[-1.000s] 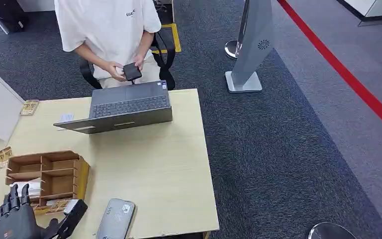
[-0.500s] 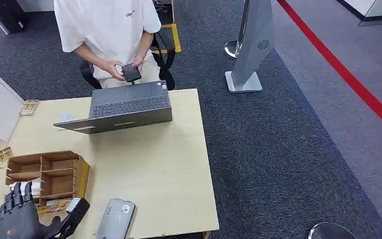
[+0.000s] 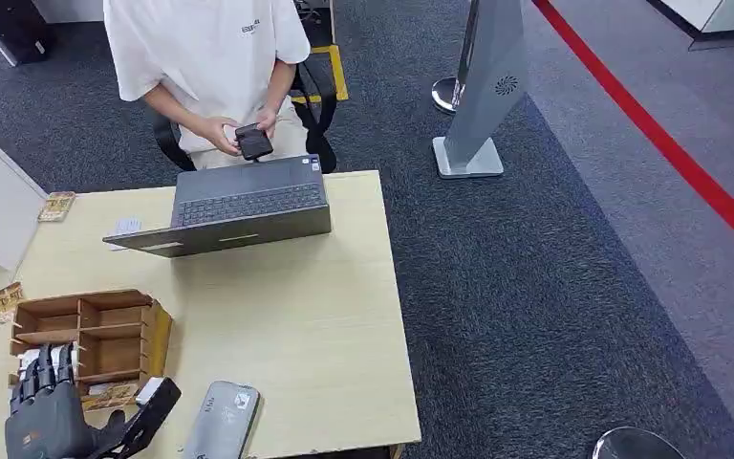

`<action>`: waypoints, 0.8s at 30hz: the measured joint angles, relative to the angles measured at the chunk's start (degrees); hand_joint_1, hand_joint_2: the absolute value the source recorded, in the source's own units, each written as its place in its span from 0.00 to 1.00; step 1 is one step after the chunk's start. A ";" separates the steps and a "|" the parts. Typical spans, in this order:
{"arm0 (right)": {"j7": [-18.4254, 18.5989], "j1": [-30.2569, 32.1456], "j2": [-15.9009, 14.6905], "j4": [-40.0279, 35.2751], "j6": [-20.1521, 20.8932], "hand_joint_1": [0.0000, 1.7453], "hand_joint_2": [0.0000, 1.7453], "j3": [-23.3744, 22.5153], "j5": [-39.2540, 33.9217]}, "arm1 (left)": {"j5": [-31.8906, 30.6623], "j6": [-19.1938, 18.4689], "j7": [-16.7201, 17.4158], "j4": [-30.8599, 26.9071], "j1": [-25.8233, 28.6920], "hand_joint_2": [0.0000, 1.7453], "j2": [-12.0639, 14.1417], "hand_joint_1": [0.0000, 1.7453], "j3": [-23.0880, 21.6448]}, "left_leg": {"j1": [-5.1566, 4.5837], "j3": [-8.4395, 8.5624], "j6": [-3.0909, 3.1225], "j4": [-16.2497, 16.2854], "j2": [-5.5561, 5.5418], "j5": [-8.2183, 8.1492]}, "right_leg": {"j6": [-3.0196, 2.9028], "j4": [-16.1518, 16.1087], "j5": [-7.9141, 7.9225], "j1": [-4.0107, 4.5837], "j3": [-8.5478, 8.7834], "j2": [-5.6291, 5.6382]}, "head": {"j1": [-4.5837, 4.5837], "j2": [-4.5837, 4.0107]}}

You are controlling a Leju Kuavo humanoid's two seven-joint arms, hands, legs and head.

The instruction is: Pass the card to the sensor for recognition and then transmit it.

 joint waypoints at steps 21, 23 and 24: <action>-0.17 0.00 0.02 0.00 0.17 0.00 1.00 0.00 -0.13 | 0.00 -0.09 1.09 0.22 -0.89 1.00 0.22 0.00 -0.15 | 0.00 0.00 0.01 0.00 0.00 0.00 | 0.03 0.00 0.02 0.00 0.00 0.00 | 0.00 0.00; -0.18 0.00 0.00 0.00 0.20 0.00 1.00 0.00 -0.13 | 0.00 -0.15 1.09 0.22 -1.14 1.00 0.22 0.00 -0.15 | 0.00 0.00 0.01 0.00 0.00 0.00 | 0.03 0.00 0.02 0.00 0.00 0.00 | 0.00 0.00; -0.26 0.00 0.00 0.00 0.20 0.00 1.00 0.00 -0.13 | 0.00 -0.15 1.11 0.22 -1.28 1.00 0.22 0.00 -0.15 | 0.00 0.00 0.01 0.00 0.00 0.00 | 0.03 0.00 0.02 0.00 0.00 0.00 | 0.00 0.00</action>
